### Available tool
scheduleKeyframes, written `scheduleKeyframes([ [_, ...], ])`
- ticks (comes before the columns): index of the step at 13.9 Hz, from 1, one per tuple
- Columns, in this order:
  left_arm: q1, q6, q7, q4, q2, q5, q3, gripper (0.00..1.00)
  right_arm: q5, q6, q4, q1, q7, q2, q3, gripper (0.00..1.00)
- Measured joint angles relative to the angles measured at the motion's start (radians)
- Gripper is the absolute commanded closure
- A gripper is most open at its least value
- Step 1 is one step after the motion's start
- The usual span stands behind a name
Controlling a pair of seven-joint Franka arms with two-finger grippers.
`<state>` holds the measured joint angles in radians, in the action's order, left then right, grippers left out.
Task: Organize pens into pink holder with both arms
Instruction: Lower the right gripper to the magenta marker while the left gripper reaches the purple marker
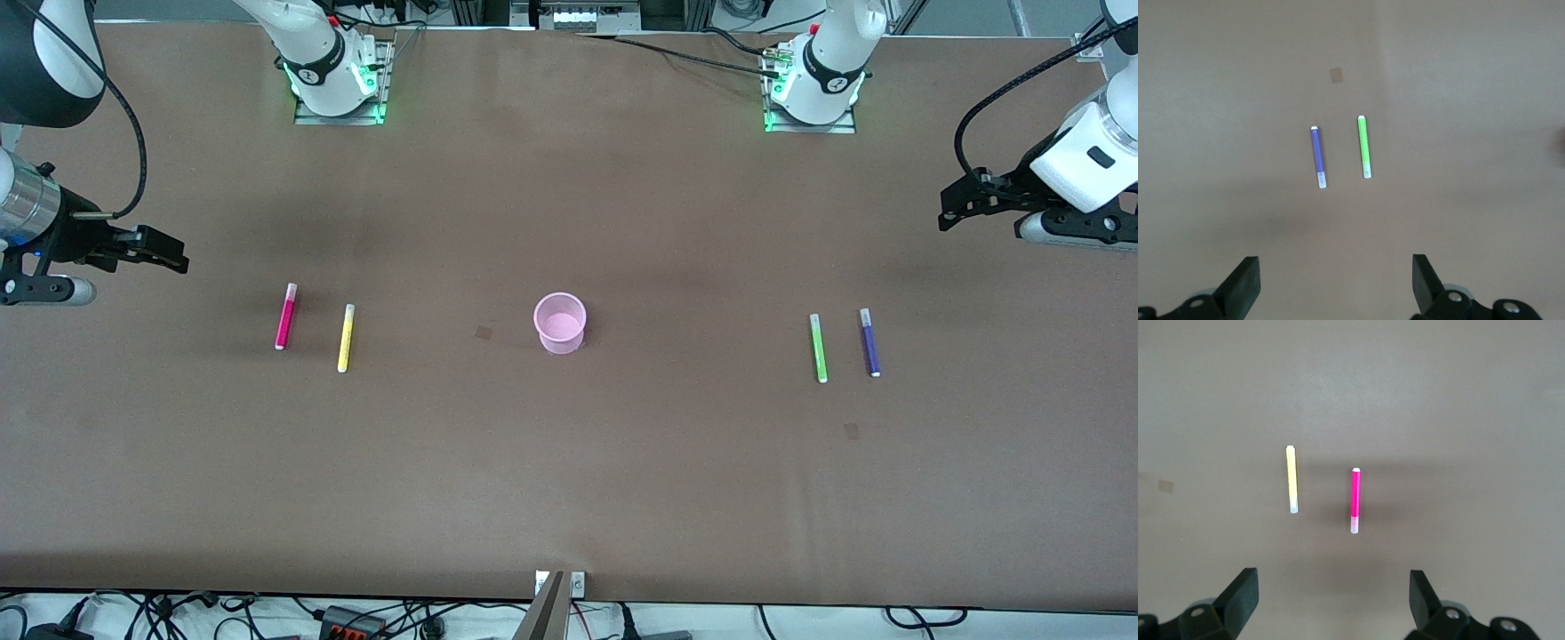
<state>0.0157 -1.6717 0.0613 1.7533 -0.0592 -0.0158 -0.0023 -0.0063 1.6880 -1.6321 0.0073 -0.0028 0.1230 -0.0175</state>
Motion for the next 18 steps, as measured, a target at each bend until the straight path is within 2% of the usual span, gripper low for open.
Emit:
scheduleKeyframes([
  [12,-0.006,0.022,0.000,-0.011,0.023,0.000,0.003,0.00,0.000,0.001,-0.002,-0.001,0.000,0.017,-0.001,0.00],
  [15,-0.015,0.057,0.000,-0.048,0.094,0.001,0.005,0.00,0.000,0.022,-0.004,0.000,0.000,0.078,0.001,0.00],
  [18,-0.037,0.049,0.001,-0.063,0.209,0.001,0.007,0.00,0.000,0.049,-0.005,0.007,0.000,0.158,0.004,0.00],
])
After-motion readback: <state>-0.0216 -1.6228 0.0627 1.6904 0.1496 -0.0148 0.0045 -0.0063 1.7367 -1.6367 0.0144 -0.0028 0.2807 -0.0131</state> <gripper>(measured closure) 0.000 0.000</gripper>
